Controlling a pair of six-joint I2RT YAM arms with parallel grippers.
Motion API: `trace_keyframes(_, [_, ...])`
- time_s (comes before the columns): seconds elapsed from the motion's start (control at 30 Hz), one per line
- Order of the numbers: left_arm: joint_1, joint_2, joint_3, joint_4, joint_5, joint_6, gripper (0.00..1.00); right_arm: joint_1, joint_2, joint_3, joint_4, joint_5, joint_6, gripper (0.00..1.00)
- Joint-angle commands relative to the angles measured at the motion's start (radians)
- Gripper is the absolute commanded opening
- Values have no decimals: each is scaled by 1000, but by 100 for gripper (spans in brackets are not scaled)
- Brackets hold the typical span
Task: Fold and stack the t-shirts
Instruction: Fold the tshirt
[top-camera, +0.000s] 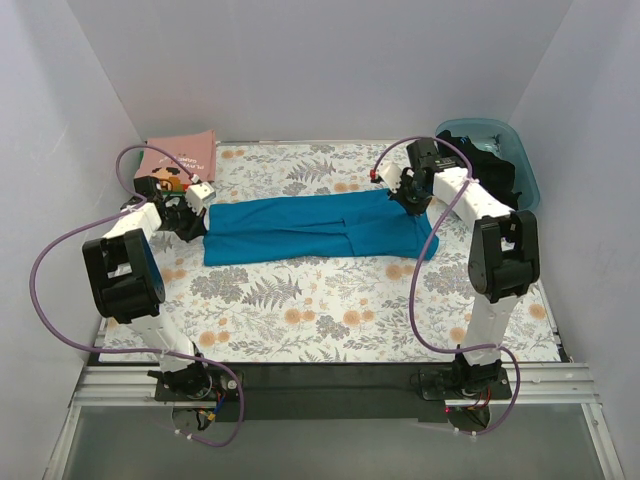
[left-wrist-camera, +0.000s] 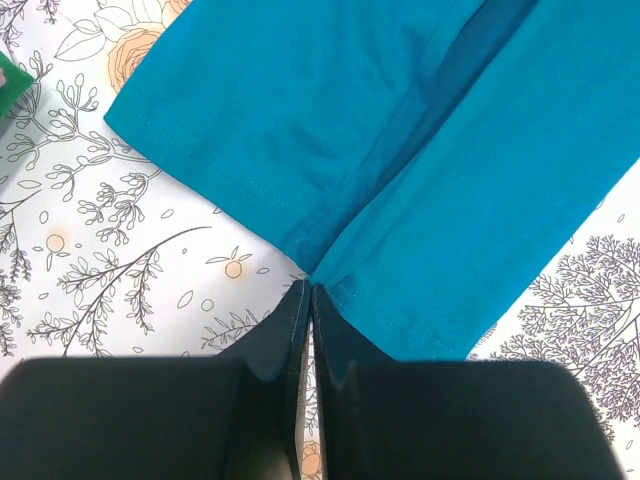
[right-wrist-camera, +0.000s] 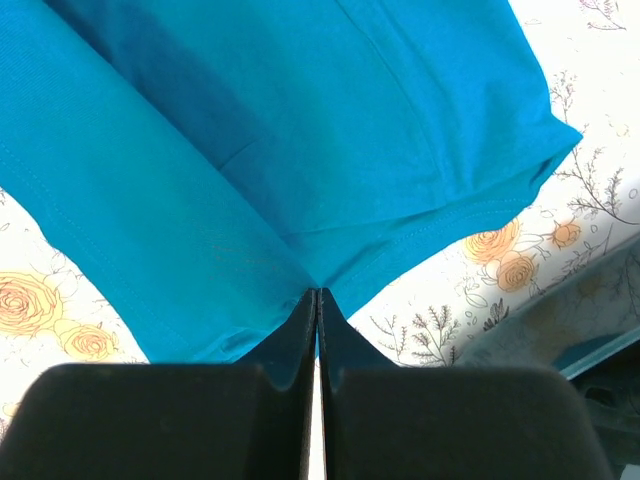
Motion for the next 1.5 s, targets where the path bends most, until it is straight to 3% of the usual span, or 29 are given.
trace_keyframes(0.0, [7, -18, 32, 12, 28, 2, 0, -7, 24, 40, 5, -10, -9, 1])
trace_keyframes(0.2, [-4, 7, 29, 70, 5, -42, 0, -5, 70, 95, 3, -18, 33, 1])
trace_keyframes(0.23, [-7, 17, 28, 82, -4, -54, 4, -7, 79, 109, 2, -18, 39, 3])
trace_keyframes(0.27, [-10, 20, 29, 98, -33, -92, 17, -5, 90, 126, 2, -13, 54, 10])
trace_keyframes(0.3, [-13, 23, 37, 120, -44, -114, 21, -8, 91, 135, 2, 2, 62, 31])
trace_keyframes(0.33, [-12, 17, 44, 128, -51, -143, 25, -11, 91, 142, 2, 7, 72, 39])
trace_keyframes(0.37, [-12, 11, 49, 134, -82, -168, 37, -18, 82, 152, -4, 15, 95, 47])
trace_keyframes(0.4, [-10, 1, 47, 133, -90, -195, 38, -27, 73, 156, -10, 15, 108, 55])
trace_keyframes(0.5, [-4, -75, 29, 78, -87, -226, 41, -85, 42, 196, -113, -51, 158, 56])
trace_keyframes(0.6, [-4, -162, -28, 15, -56, -258, 42, -152, 31, 199, -248, -173, 209, 51])
trace_keyframes(0.67, [-10, -203, -58, -19, -30, -300, 42, -176, 15, 161, -274, -235, 234, 44])
trace_keyframes(0.87, [-51, -233, -138, -7, -55, -432, 42, -182, 14, 57, -270, -300, 296, 41])
trace_keyframes(1.47, [-99, -167, -224, 56, -111, -444, 49, -214, -5, -124, -207, -334, 224, 57])
